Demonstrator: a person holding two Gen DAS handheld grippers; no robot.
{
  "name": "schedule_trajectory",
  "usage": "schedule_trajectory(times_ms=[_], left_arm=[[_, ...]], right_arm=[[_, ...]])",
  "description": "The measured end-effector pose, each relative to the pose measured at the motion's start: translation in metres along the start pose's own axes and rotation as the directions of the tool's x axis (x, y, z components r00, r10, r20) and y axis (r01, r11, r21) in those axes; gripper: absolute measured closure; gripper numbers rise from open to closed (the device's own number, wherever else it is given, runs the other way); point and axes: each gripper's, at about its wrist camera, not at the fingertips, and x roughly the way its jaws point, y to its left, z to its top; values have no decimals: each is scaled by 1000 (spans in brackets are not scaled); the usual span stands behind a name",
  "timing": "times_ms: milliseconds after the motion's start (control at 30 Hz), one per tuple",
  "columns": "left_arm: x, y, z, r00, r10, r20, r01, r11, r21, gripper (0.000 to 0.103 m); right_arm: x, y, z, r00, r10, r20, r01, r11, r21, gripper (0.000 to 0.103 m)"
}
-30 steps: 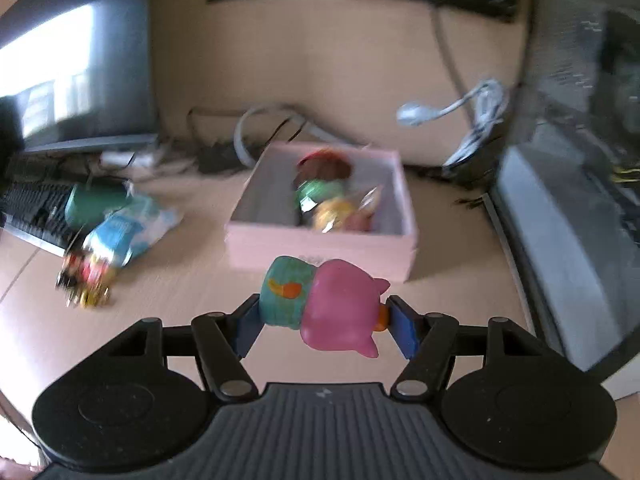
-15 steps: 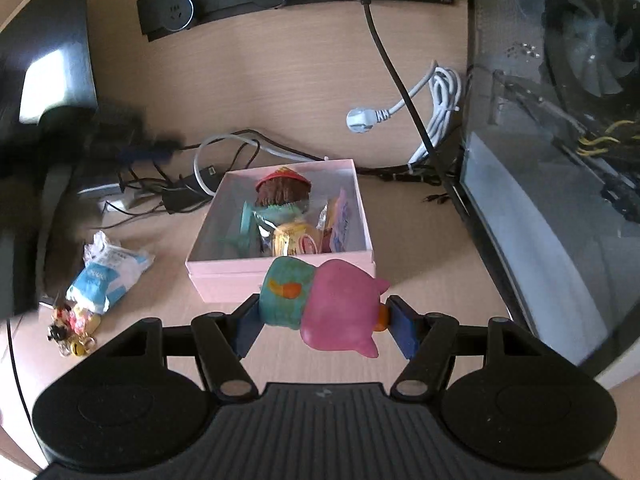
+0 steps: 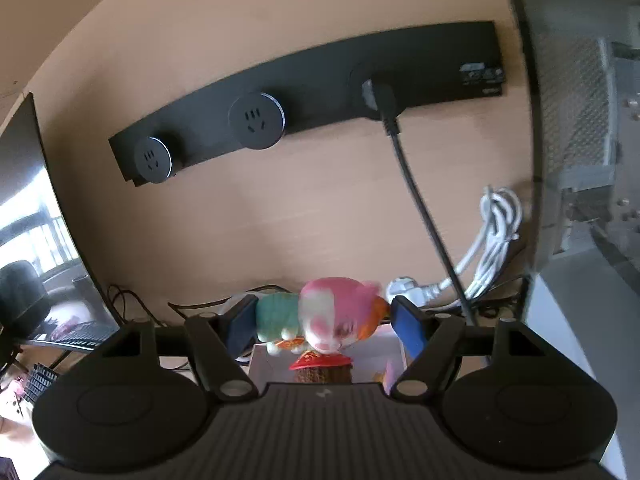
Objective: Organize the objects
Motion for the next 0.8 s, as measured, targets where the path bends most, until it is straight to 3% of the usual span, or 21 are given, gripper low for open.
schedule_trajectory(times_ms=[133, 267, 433, 633, 700, 733, 800], left_arm=[[16, -14, 24, 998, -53, 26, 53, 999, -11, 84], [38, -43, 49, 996, -64, 66, 63, 998, 24, 84], [41, -59, 49, 995, -77, 64, 74, 996, 46, 84], [21, -39, 31, 999, -39, 8, 38, 998, 39, 84], [10, -25, 21, 1000, -17, 0, 17, 1000, 24, 84], [5, -18, 17, 1000, -5, -4, 5, 1000, 19, 84], [-4, -3, 10, 1000, 22, -6, -22, 1000, 10, 84]], right_arm=[[-12, -4, -35, 996, -51, -69, 43, 994, -101, 30], [-8, -2, -73, 991, -45, -125, 24, 986, -163, 31], [27, -2, -60, 993, 21, -120, -27, 998, -49, 34], [73, 29, -28, 984, 134, -114, -140, 989, -50, 34], [97, 45, -21, 974, 160, -160, -174, 982, -73, 26], [111, 51, -19, 966, 170, -194, -187, 979, -76, 15], [123, 57, -17, 970, 141, -198, -158, 985, -73, 5]])
